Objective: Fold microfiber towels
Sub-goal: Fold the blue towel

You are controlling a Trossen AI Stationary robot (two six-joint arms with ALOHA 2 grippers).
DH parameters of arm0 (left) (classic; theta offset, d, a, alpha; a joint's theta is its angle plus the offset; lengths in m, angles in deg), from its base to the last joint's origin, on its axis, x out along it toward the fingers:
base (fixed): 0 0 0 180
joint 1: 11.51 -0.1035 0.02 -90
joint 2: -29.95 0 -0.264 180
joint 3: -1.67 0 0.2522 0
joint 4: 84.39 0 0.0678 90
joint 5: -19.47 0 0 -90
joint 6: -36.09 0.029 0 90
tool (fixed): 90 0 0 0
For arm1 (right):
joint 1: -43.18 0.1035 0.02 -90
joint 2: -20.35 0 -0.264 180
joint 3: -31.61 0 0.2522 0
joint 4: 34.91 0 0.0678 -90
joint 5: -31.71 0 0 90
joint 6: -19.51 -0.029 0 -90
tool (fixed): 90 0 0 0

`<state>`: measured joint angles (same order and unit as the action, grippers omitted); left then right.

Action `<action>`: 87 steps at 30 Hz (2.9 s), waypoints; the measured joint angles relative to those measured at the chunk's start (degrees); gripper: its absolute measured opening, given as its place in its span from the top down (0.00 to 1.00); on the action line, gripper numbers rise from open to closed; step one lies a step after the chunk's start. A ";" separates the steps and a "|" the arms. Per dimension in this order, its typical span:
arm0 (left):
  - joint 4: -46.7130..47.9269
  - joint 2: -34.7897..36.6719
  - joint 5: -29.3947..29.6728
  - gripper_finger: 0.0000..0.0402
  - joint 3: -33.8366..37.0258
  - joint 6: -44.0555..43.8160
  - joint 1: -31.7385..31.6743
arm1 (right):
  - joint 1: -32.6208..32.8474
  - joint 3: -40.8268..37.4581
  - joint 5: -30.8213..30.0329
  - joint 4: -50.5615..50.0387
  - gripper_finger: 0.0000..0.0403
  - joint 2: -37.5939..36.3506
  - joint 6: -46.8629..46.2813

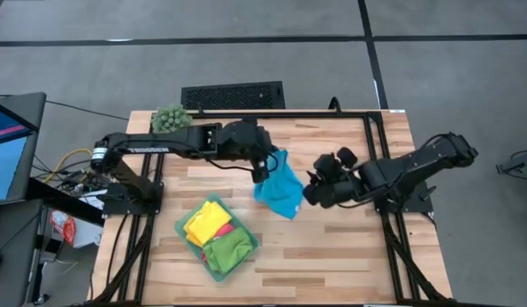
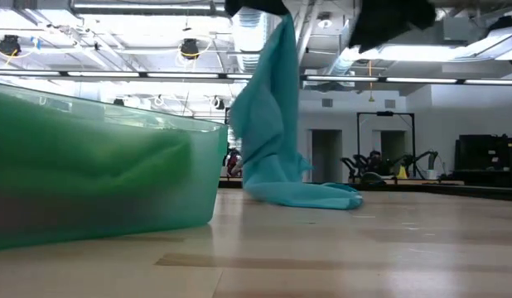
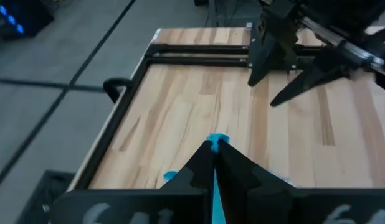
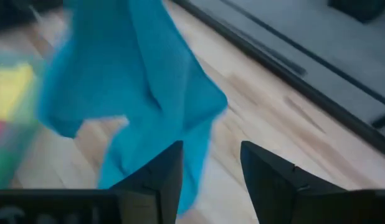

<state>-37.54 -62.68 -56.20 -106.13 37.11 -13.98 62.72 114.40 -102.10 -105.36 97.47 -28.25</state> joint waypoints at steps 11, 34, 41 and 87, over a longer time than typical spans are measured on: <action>-0.07 -1.18 0.11 1.00 0.06 -11.70 -4.94 | -2.72 -0.10 0.46 20.31 0.55 3.27 12.12; 4.06 -1.22 -4.09 1.00 0.06 -1.46 -8.49 | 0.97 -22.13 4.81 54.36 0.55 8.78 6.92; 5.79 -1.22 -4.04 0.99 0.06 1.39 -8.51 | -2.17 -27.16 4.86 63.66 0.53 14.45 11.54; 21.16 1.63 -0.04 0.98 -11.81 7.95 -8.88 | -5.36 -11.06 26.28 33.00 0.99 -4.61 7.53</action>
<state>-16.38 -61.05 -56.25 -117.94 45.06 -22.86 57.36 103.35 -75.82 -72.37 92.86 -20.71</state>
